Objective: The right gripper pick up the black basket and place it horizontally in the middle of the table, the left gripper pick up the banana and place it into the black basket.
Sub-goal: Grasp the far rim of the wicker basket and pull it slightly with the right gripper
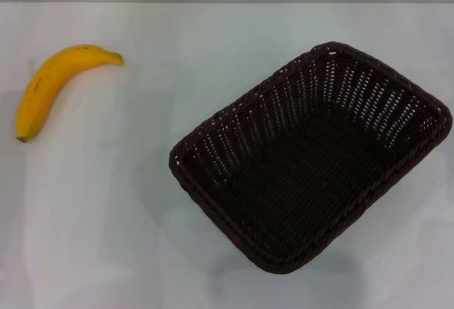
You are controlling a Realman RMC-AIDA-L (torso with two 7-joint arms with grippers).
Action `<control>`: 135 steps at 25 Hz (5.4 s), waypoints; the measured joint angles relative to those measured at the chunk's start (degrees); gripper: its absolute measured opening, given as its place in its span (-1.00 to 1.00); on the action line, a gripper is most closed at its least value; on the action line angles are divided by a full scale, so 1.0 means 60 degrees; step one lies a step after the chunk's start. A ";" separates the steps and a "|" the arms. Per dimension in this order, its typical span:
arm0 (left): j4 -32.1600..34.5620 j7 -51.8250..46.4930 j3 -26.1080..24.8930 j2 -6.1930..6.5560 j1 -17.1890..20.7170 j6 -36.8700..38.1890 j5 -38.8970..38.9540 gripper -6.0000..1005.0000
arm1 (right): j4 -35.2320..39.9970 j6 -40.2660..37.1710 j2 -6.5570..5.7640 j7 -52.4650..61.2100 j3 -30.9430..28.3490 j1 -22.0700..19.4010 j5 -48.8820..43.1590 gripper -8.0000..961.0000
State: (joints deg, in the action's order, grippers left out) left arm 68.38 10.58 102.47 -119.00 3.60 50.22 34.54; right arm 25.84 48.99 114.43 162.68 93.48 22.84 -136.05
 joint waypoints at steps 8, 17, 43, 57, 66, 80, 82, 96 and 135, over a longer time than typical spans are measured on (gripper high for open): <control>0.0028 -0.0001 0.0000 0.0000 0.0013 0.0007 -0.0001 0.57 | 0.0013 0.0043 0.0025 0.0000 0.0015 -0.0067 0.0000 0.68; 0.0041 -0.0008 0.0000 0.0000 0.0009 0.0008 -0.0001 0.57 | 0.0012 0.0067 0.0029 0.0000 0.0039 -0.0073 0.0000 0.61; 0.0151 -0.0005 0.0107 -0.0015 0.0118 0.0008 0.0000 0.57 | 0.2218 -0.2522 -0.0484 -0.0011 0.0001 -0.0384 -0.0907 0.47; 0.0204 -0.0005 0.0082 -0.0014 0.0143 -0.0008 0.0101 0.57 | 0.5950 -0.9067 -0.1054 -0.0355 -0.1227 -0.0784 -0.2204 0.72; 0.0205 -0.0006 0.0067 0.0004 0.0115 -0.0007 0.0184 0.57 | 0.7826 -1.5670 -0.0732 -0.3938 -0.4431 -0.0089 0.0359 0.74; 0.0192 -0.0021 0.0160 -0.0015 0.0135 -0.0006 0.0176 0.57 | 0.8641 -2.0980 -0.0716 -0.5585 -0.6407 0.1144 0.0958 0.72; 0.0205 -0.0021 0.0206 -0.0014 0.0148 -0.0004 0.0175 0.57 | 0.8641 -2.1186 -0.0662 -0.5707 -0.6396 0.1311 0.0801 0.72; 0.0187 -0.0021 0.0253 -0.0018 0.0121 0.0012 0.0175 0.57 | 0.8643 -2.2493 -0.0597 -0.6201 -0.5910 0.1750 0.0578 0.71; -0.0073 -0.0402 0.0396 0.0000 0.0148 0.0068 0.0028 0.57 | 0.6951 -2.2205 -0.0135 -0.8112 -0.5313 0.2004 0.0351 0.67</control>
State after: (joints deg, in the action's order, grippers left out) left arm 67.95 8.17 104.85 -119.00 4.49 50.63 34.71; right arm 67.55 -84.24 113.62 114.01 61.60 34.87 -133.95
